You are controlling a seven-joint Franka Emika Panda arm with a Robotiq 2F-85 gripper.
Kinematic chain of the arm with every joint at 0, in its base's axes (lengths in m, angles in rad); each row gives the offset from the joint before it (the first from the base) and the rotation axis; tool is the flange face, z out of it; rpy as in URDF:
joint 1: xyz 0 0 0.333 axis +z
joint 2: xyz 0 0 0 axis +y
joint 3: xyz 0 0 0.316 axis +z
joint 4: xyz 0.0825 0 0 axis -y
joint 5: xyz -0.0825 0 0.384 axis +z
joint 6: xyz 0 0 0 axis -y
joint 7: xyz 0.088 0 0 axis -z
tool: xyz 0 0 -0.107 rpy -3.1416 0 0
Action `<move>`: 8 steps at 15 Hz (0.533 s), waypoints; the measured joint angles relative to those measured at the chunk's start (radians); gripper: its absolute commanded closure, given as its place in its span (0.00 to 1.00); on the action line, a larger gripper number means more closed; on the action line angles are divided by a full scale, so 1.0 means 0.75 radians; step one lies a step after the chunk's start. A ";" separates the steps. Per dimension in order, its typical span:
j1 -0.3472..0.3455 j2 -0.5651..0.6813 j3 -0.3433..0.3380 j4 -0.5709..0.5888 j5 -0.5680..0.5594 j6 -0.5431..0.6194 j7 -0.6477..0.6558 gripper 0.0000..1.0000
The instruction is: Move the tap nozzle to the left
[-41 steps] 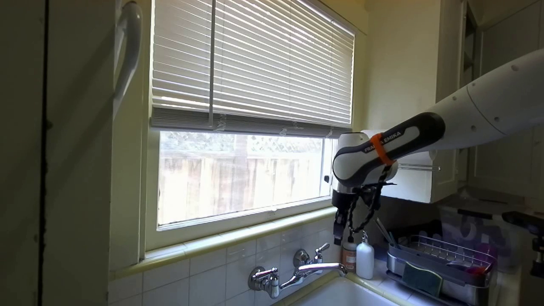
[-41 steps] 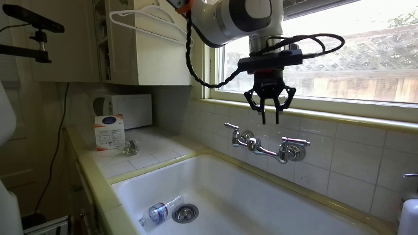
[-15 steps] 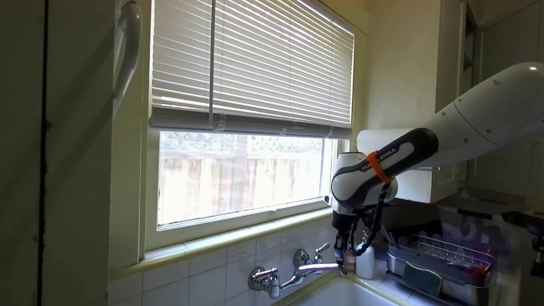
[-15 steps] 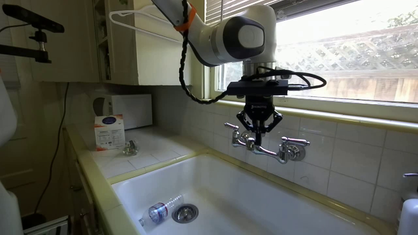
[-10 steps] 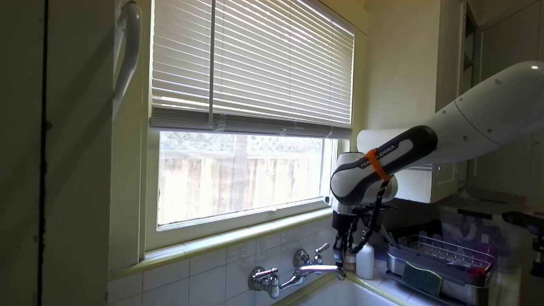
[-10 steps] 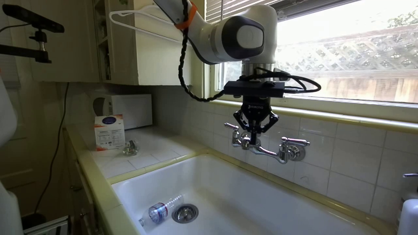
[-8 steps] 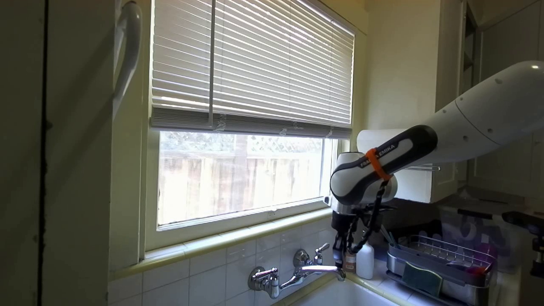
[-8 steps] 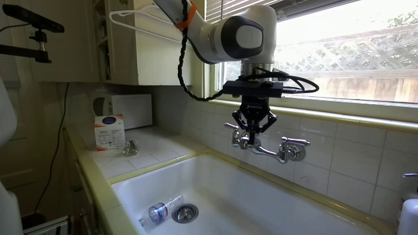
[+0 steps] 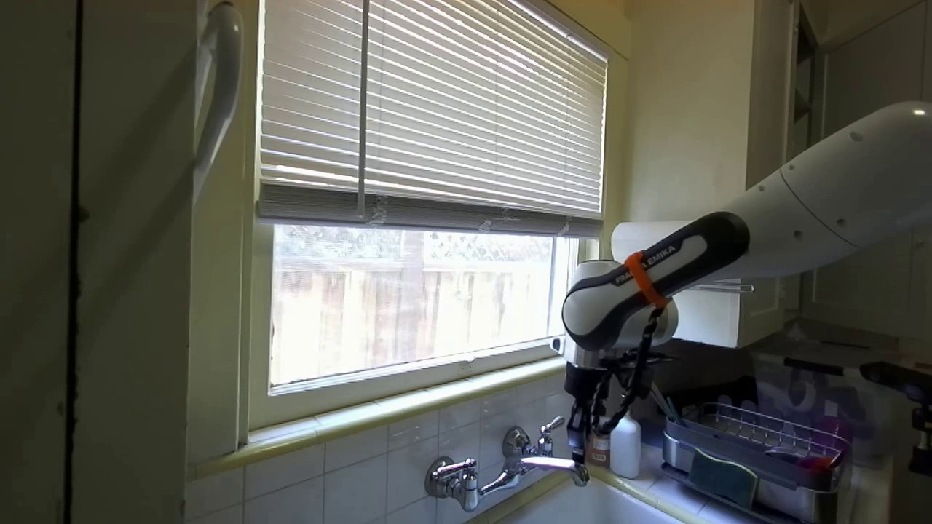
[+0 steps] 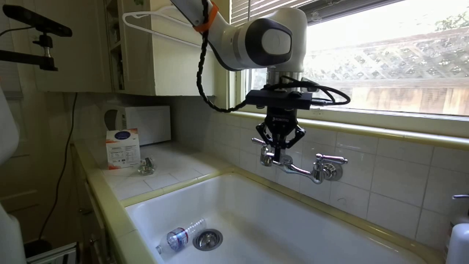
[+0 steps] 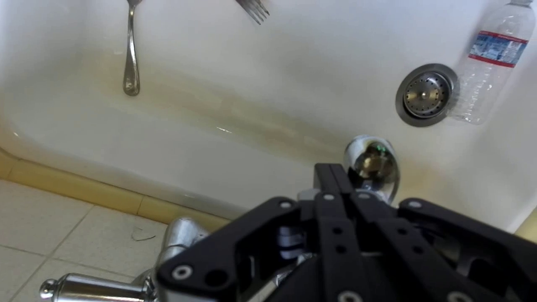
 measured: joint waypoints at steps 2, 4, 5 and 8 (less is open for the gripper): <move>0.001 -0.003 0.009 -0.002 0.003 -0.007 0.005 1.00; 0.001 -0.004 0.017 -0.003 0.005 -0.013 0.010 1.00; 0.001 -0.004 0.021 -0.003 0.006 -0.015 0.011 1.00; 0.001 -0.006 0.028 -0.005 0.006 -0.018 0.014 1.00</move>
